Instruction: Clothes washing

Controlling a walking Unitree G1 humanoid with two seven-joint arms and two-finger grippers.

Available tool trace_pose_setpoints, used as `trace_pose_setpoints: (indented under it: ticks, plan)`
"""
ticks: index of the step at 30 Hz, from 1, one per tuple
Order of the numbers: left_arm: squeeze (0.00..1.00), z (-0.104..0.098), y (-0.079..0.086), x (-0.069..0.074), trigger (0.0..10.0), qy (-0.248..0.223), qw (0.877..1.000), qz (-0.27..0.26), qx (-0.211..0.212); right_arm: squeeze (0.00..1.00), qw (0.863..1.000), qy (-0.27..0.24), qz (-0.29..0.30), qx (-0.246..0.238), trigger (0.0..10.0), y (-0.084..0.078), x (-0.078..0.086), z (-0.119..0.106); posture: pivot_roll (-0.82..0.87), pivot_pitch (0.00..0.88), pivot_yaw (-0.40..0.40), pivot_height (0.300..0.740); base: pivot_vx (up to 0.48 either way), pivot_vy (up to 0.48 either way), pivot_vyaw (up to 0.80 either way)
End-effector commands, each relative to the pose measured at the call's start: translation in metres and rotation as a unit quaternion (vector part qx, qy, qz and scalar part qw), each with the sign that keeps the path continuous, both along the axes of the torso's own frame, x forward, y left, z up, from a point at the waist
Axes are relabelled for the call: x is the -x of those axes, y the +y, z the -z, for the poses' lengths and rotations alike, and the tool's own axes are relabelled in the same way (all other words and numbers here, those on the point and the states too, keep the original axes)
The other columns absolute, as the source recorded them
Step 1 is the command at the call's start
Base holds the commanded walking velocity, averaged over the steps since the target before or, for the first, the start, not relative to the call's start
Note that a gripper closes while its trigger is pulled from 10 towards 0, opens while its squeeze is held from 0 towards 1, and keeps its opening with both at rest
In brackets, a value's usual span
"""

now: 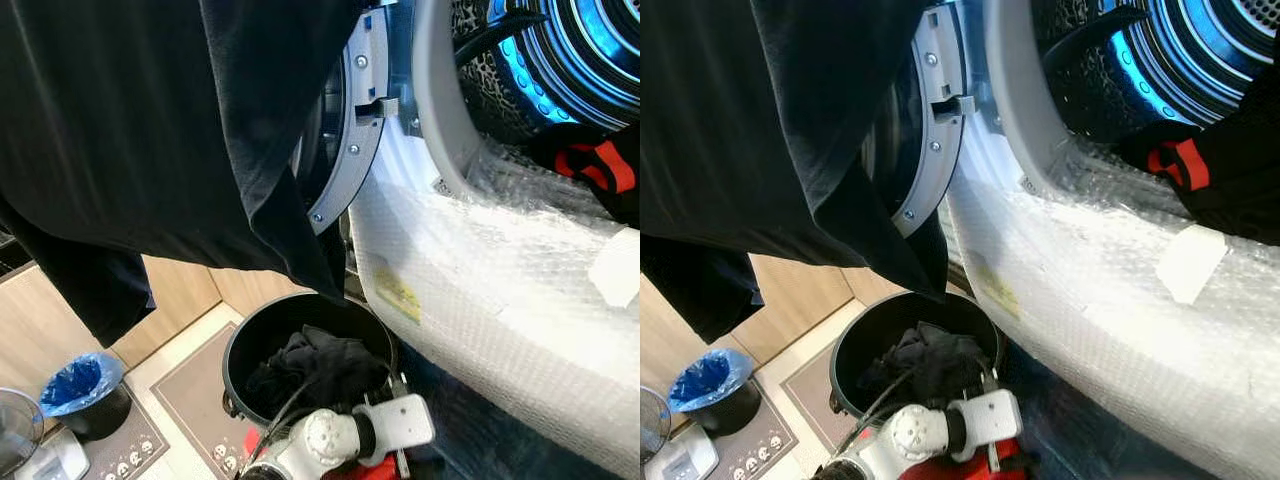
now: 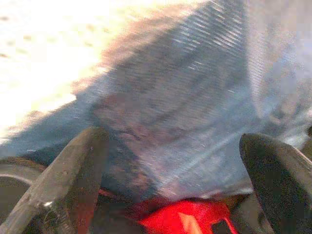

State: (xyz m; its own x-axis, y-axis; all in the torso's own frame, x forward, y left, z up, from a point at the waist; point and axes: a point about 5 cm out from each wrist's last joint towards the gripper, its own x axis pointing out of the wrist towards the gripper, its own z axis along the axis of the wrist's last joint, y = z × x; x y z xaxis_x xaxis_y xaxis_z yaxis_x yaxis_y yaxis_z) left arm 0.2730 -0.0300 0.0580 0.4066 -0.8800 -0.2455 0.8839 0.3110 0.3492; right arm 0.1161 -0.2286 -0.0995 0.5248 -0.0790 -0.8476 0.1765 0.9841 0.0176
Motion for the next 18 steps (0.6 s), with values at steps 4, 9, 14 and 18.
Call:
trace_pose_setpoints:
  ticks: [4, 9, 14, 18]
  plan:
    - [0.0, -0.019, 0.019, -0.026, 10.0, -0.003, 0.989, -0.135, 0.064, 0.0, 1.0, 0.004, -0.003, -0.01, 10.0, 0.008, 0.001, 0.002, -0.15, 0.0, 0.153, 0.74, 0.0, 0.0, 0.0]
    - [0.0, -0.027, 0.027, -0.031, 10.0, -0.012, 0.981, -0.169, 0.092, 0.0, 1.0, 0.005, -0.004, -0.01, 10.0, 0.008, 0.001, 0.002, -0.14, 0.0, 0.15, 0.74, 0.0, 0.0, 0.0]
    - [0.0, -0.03, 0.036, -0.036, 10.0, 0.007, 0.971, -0.209, 0.113, 0.0, 1.0, 0.006, -0.004, -0.009, 10.0, 0.008, 0.001, 0.002, -0.14, 0.0, 0.149, 0.74, 0.0, 0.0, 0.0]
    - [0.0, -0.03, 0.036, -0.035, 10.0, 0.008, 0.971, -0.213, 0.113, 0.0, 1.0, 0.006, -0.004, -0.009, 10.0, 0.008, 0.001, 0.002, -0.14, 0.0, 0.149, 0.74, 0.0, 0.0, 0.0]
